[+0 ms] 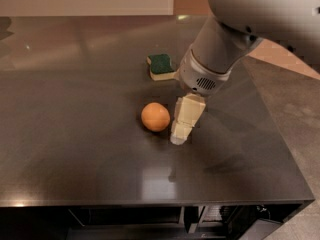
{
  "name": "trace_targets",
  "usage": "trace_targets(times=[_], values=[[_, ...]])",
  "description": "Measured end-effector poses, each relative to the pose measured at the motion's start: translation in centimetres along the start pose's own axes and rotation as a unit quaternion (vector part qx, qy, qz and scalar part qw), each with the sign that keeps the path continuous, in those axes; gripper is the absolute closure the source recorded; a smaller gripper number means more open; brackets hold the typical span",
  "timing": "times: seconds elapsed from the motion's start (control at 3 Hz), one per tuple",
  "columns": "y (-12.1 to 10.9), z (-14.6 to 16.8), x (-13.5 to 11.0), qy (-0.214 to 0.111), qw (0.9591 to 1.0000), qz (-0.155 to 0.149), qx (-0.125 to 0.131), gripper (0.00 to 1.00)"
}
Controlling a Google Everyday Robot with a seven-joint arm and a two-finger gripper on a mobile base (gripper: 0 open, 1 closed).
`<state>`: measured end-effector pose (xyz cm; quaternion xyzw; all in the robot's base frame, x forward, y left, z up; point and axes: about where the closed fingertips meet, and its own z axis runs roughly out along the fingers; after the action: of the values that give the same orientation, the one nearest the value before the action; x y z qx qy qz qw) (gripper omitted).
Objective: Move orange near apple
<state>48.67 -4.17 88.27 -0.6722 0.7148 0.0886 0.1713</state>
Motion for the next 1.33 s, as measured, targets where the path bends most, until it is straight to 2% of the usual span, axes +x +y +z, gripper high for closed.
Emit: trace_targets(times=[0.33,0.67,1.0,1.33], values=[[1.1,2.9,-2.2,-0.005,0.9995,-0.026,-0.017,0.00],[1.0,4.0,-2.5,0.000,0.9994,-0.028,-0.019,0.00],[0.8,4.5,-2.4,0.005,0.9995,-0.023,-0.022,0.17],[0.6,4.5,-2.4,0.003,0.9995,-0.015,-0.027,0.41]])
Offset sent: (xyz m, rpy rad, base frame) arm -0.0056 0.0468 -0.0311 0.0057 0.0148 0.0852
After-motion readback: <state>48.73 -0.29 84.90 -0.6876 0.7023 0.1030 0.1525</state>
